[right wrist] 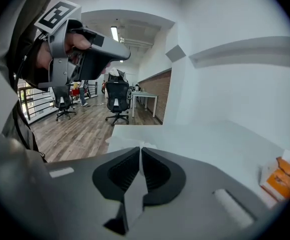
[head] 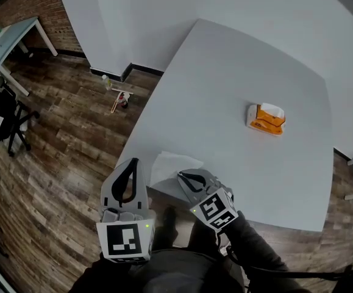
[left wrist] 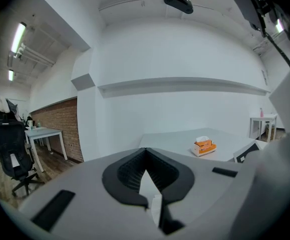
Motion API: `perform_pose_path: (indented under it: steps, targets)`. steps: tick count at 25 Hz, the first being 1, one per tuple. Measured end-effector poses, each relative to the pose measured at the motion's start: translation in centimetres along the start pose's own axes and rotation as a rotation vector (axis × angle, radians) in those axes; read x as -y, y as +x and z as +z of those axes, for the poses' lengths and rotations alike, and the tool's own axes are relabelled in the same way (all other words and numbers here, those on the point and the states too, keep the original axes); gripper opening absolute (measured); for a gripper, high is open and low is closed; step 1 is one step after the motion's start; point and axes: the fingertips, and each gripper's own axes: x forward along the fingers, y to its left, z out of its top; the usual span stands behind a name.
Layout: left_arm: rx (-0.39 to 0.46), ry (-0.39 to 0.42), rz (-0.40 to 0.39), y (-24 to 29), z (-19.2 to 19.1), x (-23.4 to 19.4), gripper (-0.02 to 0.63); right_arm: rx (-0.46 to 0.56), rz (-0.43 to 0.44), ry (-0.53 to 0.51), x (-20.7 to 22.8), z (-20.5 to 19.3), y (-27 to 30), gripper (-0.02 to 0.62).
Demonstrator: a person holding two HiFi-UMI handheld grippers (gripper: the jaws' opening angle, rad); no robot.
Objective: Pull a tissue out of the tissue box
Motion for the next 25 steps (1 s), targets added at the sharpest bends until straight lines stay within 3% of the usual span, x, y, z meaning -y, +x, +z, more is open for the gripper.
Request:
perform_pose_path:
  steps: [12,15,25]
  targets:
    - [-0.015,0.003,-0.035,0.6,-1.0,0.2,0.000,-0.132,0.051,0.065,-1.5,-4.1,0.6,0.138]
    - [-0.015,0.007,-0.046,1.0,-0.9,0.5,0.000,-0.174,0.082,0.068,-1.9,-5.3,0.4,0.201]
    - [0.023,0.021,-0.094,2.7,0.0,2.6,0.000,-0.263,0.109,0.086,-2.4,-9.2,-2.7,0.265]
